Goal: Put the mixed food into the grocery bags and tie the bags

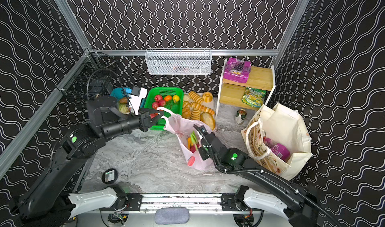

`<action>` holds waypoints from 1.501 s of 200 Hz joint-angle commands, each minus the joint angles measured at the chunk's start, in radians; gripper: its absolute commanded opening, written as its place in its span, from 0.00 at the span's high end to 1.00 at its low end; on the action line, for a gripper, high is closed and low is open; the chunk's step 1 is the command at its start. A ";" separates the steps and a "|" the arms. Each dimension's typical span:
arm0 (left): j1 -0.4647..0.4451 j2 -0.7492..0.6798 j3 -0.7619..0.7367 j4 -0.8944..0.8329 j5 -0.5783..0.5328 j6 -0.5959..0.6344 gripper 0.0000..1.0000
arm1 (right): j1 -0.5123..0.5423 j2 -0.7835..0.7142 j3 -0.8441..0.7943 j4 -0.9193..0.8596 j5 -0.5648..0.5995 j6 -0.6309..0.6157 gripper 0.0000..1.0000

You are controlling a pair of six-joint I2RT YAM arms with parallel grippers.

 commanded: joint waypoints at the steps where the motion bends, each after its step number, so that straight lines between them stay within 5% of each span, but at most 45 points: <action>1: 0.001 -0.020 0.007 0.009 -0.052 -0.016 1.00 | -0.038 -0.066 0.028 0.044 -0.139 -0.077 1.00; 35: 0.001 -0.006 0.069 -0.093 -0.048 -0.067 1.00 | -0.233 -0.049 0.133 -0.006 -0.397 -0.057 0.99; 62: 0.001 -0.019 0.040 -0.076 -0.040 -0.123 1.00 | -0.249 0.091 0.272 -0.104 -0.449 0.071 0.59; 82: 0.000 -0.020 0.020 -0.065 -0.044 -0.139 1.00 | -0.247 0.174 0.312 -0.087 -0.553 0.219 0.49; 115: -0.001 -0.007 0.036 -0.073 -0.056 -0.145 1.00 | -0.150 0.306 0.367 -0.084 -0.487 0.362 0.44; 174: -0.001 0.002 0.027 -0.073 -0.069 -0.153 1.00 | 0.062 0.307 0.408 -0.067 -0.062 0.511 0.36; 185: -0.001 0.000 0.026 -0.067 -0.068 -0.154 1.00 | 0.091 0.310 0.410 -0.061 -0.034 0.505 0.04; 190: -0.001 -0.001 0.024 -0.063 -0.066 -0.156 1.00 | 0.102 0.320 0.415 -0.067 -0.012 0.508 0.01; 233: -0.001 -0.005 0.010 -0.038 -0.047 -0.169 1.00 | 0.156 0.525 0.558 -0.168 0.127 0.583 0.01; 253: -0.001 -0.017 0.011 -0.050 -0.061 -0.166 1.00 | 0.156 0.580 0.568 -0.263 0.279 0.693 0.06; 268: -0.001 -0.033 0.006 -0.067 -0.107 -0.162 1.00 | 0.146 0.551 0.526 -0.245 0.332 0.672 0.28; 283: -0.001 -0.048 0.002 -0.099 -0.174 -0.156 1.00 | 0.111 0.491 0.485 -0.203 0.298 0.599 0.72; 300: -0.001 -0.056 0.011 -0.143 -0.249 -0.146 1.00 | 0.055 0.423 0.453 -0.169 0.198 0.472 0.85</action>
